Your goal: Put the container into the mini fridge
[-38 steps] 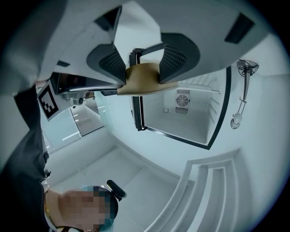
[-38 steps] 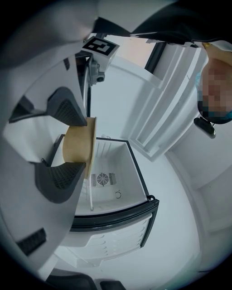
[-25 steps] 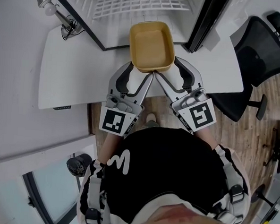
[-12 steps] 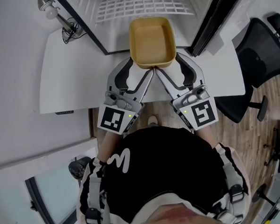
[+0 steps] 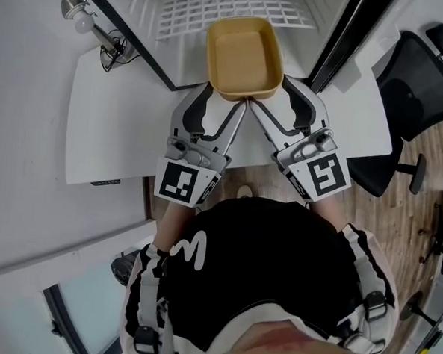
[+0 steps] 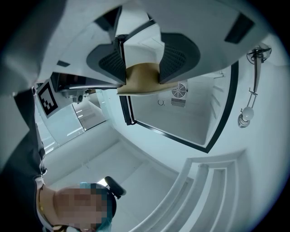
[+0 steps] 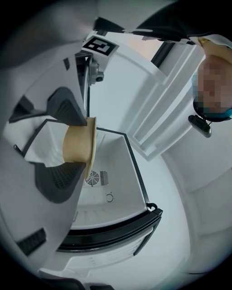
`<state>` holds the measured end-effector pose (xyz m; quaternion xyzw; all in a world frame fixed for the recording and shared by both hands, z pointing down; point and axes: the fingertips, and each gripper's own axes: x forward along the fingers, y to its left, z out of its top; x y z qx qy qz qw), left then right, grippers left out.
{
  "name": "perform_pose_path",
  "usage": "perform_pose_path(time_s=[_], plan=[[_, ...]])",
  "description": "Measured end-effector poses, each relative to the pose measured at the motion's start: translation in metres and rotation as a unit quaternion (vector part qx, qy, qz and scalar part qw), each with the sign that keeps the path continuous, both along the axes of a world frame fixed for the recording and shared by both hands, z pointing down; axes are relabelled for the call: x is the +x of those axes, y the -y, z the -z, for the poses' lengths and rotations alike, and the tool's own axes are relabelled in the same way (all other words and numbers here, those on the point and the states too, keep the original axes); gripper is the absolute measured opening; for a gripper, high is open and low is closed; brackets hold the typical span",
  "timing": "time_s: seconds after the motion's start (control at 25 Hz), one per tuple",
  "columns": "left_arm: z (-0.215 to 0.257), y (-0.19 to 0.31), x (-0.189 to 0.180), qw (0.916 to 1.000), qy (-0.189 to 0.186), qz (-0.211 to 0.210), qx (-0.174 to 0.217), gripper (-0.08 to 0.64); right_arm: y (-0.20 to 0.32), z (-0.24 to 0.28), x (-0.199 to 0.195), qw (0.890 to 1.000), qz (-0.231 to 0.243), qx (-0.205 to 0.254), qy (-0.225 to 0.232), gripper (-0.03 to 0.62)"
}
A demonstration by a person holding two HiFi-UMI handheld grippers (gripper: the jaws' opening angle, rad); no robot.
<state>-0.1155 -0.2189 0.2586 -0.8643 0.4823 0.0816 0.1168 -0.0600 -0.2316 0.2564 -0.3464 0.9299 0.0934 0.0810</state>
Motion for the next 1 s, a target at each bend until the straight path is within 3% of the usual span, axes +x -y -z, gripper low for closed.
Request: perform_pose_path(time_s=[0.4,1.0], plan=[[0.003,0.017,-0.013,0.9996,-0.023,-0.011,-0.010,0.230,0.016,0.000,-0.011,1.000,-0.005,0.005,-0.004,0.259],[0.005,0.026,-0.019,0.9992,-0.035,-0.016,-0.010,0.230,0.025,-0.001,-0.015,1.000,-0.009,-0.003,0.024,0.259]])
